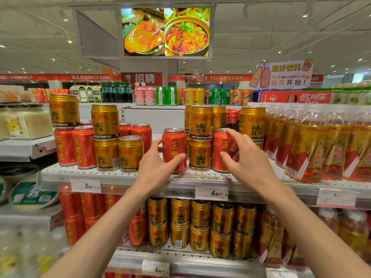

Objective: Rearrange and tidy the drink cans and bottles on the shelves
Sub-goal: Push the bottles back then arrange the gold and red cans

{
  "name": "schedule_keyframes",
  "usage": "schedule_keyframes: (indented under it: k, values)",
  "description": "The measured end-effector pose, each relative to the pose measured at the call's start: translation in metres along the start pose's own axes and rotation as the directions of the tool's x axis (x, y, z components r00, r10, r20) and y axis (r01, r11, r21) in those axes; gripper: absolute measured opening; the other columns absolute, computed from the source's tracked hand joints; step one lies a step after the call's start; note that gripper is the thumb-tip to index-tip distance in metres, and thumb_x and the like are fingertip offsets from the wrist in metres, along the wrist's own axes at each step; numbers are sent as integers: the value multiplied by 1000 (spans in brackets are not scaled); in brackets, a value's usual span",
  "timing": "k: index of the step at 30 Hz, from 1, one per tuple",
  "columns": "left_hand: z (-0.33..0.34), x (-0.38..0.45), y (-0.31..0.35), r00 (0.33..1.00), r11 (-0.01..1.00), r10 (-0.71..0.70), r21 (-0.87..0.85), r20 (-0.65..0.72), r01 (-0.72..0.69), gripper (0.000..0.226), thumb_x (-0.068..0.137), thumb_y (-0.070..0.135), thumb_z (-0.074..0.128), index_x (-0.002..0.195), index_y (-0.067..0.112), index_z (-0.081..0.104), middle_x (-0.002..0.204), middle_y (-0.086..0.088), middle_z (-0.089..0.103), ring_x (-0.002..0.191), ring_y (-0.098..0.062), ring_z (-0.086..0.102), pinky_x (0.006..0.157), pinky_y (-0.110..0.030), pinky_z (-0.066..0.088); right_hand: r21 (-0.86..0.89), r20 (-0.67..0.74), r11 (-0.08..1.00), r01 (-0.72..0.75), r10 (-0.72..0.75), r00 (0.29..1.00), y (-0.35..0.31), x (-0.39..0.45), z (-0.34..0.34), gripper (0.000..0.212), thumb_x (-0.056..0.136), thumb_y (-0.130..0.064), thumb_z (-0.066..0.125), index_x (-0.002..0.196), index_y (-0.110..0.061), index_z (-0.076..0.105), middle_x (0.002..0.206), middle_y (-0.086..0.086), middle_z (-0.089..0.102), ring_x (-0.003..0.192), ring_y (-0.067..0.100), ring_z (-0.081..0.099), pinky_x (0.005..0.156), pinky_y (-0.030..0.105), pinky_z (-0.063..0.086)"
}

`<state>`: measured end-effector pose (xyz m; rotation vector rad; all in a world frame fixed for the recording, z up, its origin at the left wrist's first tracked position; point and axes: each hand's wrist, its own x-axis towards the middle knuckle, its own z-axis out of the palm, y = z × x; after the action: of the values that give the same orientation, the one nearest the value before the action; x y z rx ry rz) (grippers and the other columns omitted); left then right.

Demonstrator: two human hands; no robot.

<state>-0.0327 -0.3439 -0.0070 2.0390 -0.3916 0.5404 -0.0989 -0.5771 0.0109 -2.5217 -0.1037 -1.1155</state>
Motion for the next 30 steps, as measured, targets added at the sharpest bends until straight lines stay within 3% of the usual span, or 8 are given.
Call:
schedule_keyframes:
  k: [3,7,10,12,19,23,25,30]
  values:
    - [-4,-9,1,1000,999,3,-32,-31,-4,81,81,56,78,147,26,42,133,4,64,113,-11,59,104,-34,47,58,-18,998,17,-16,1000,-2,-5,-1,59,94,-37,64,148,-29,41,101,-9,54,78,10,58,68,33,58]
    - [-18,-21,7,998,998,16,-56,-57,-20,76,80,53,81,143,27,47,126,11,65,114,-7,60,104,-34,49,148,-22,987,66,-63,998,-9,-13,-2,37,93,-32,67,128,-25,60,97,-13,57,79,0,57,68,20,52]
    - [-32,-32,5,998,996,27,-78,-60,-31,71,80,49,82,140,28,49,116,22,61,107,11,55,89,-14,44,232,9,970,68,-72,997,-18,-21,-1,16,93,-29,68,108,-24,69,97,-15,64,85,-4,61,69,13,52]
    - [-44,-36,-2,997,995,38,-92,-65,-44,70,79,50,82,138,29,50,115,24,60,106,11,55,85,-11,44,275,34,960,52,-63,997,-28,-27,2,9,93,-28,68,101,-25,71,95,-16,66,86,-4,62,73,11,52]
    - [-101,-34,-37,994,985,83,-146,-72,-93,70,74,54,84,133,32,54,116,15,66,102,-4,63,85,-22,50,216,212,976,4,-51,976,-90,-28,27,14,95,-35,65,101,-26,73,92,-17,69,85,0,64,75,22,56]
    - [-142,-22,-57,991,982,114,-143,-66,-122,62,76,49,85,129,34,55,109,13,68,91,-3,62,75,-15,46,124,330,992,9,-49,943,-139,-5,53,15,96,-41,61,97,-31,71,84,-22,65,80,-1,62,72,22,53]
    - [-157,-16,-65,991,980,114,-153,-70,-124,61,76,48,85,126,34,54,104,15,67,82,-2,59,70,-13,45,79,337,997,21,-46,940,-159,9,68,18,96,-42,60,99,-29,72,86,-21,66,81,-1,62,72,23,52]
    - [-180,-3,-86,990,979,129,-150,-48,-135,64,73,53,85,126,36,55,110,15,68,92,2,62,77,-20,46,-13,275,999,-50,52,960,-190,38,100,33,92,-52,62,111,-26,56,101,-9,65,90,13,64,80,37,58]
